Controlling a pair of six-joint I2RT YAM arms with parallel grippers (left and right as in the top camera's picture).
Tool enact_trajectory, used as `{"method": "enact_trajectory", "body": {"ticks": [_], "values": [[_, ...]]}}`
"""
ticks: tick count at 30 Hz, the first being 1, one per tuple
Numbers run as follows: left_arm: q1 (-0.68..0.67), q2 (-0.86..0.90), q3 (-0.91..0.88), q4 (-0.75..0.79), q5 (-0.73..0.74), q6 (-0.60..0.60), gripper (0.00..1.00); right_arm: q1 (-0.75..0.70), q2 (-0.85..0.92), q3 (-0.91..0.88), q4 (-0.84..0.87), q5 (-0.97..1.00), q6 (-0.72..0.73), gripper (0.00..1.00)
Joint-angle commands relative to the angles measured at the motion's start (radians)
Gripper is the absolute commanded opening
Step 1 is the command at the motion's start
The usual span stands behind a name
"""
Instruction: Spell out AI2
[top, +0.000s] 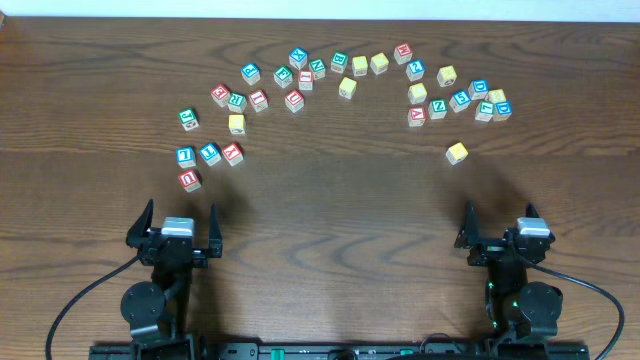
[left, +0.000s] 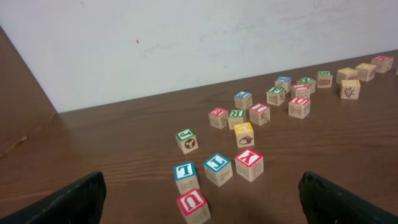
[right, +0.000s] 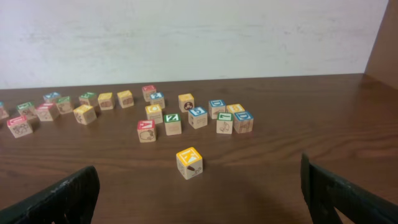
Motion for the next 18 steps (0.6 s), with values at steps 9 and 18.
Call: {"method": "enact_trajectory", "body": {"ticks": [9, 18], "values": [[-0.001, -0.009, -0.010, -0.046, -0.021, 0.002, 0.98, 0.008, -0.004, -0.001, -0.003, 0.001, -0.005, 0.99], [-0.001, -0.009, -0.010, -0.035, 0.009, -0.018, 0.98, 0.007, -0.003, -0.001, 0.034, -0.018, 0.022, 0.99]]}}
